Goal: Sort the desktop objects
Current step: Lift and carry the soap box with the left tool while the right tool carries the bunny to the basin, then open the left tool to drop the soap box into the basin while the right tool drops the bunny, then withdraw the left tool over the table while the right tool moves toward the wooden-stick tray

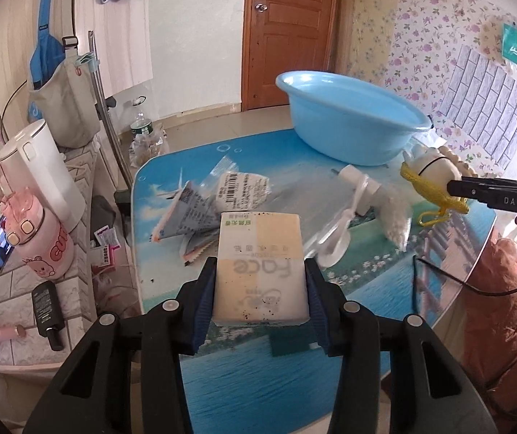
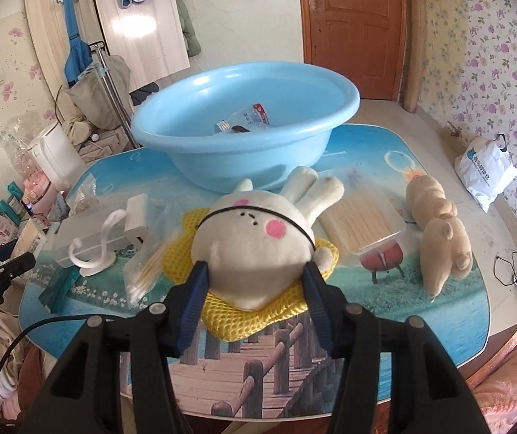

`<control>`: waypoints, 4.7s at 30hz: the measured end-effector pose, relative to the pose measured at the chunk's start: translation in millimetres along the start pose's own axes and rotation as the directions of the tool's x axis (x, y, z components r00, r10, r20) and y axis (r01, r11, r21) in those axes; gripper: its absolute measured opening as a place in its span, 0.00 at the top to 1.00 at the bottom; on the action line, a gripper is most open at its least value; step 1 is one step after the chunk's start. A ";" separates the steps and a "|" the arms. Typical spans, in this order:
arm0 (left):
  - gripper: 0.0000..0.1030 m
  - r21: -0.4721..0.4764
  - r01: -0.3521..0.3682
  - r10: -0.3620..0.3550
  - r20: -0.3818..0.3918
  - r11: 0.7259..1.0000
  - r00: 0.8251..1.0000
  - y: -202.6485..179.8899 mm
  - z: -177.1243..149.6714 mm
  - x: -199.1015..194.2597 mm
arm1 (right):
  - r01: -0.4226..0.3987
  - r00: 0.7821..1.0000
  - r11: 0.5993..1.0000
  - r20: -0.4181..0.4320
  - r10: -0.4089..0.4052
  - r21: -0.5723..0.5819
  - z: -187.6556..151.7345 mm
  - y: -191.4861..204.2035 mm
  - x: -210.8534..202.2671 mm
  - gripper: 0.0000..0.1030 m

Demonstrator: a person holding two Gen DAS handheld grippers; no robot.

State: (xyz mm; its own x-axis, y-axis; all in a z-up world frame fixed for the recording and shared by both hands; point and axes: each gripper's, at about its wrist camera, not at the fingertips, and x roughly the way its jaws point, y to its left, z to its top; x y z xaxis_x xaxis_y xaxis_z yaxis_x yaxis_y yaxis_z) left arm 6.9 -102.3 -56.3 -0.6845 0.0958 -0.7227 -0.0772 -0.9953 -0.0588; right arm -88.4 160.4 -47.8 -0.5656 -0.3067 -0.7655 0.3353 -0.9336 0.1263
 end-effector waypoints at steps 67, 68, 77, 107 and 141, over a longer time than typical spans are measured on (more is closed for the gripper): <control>0.56 0.045 0.097 -0.100 0.076 0.994 0.992 -67.2 96.4 6.1 | -0.230 0.970 0.971 0.071 0.234 -0.070 62.1 -13.5 -35.1 0.34; 0.56 0.050 0.101 -0.104 0.076 0.994 0.992 -69.3 100.9 8.7 | -0.228 0.970 0.971 0.069 0.232 -0.067 64.7 -15.1 -33.7 0.34; 0.56 0.080 0.148 -0.152 0.055 0.986 0.987 -82.3 128.8 36.7 | -0.206 0.976 0.977 0.067 0.209 -0.050 91.5 -31.7 -17.3 0.34; 0.30 0.138 0.197 -0.202 0.026 0.971 0.979 -92.0 163.4 94.8 | -0.175 0.984 0.984 0.011 0.175 -0.020 117.3 -40.9 27.4 0.33; 0.05 0.057 0.120 -0.124 0.064 0.991 0.990 -49.6 107.7 41.8 | -0.079 0.996 0.995 0.028 0.081 -0.062 98.9 7.7 12.4 0.15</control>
State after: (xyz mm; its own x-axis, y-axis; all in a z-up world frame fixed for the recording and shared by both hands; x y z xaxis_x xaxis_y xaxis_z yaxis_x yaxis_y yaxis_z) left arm -96.0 -47.2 -9.4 -0.7149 0.2190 -0.6641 -0.2000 -0.9740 -0.1060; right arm -167.3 131.0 6.1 -0.5573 -0.3861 -0.7351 0.4249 -0.8932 0.1469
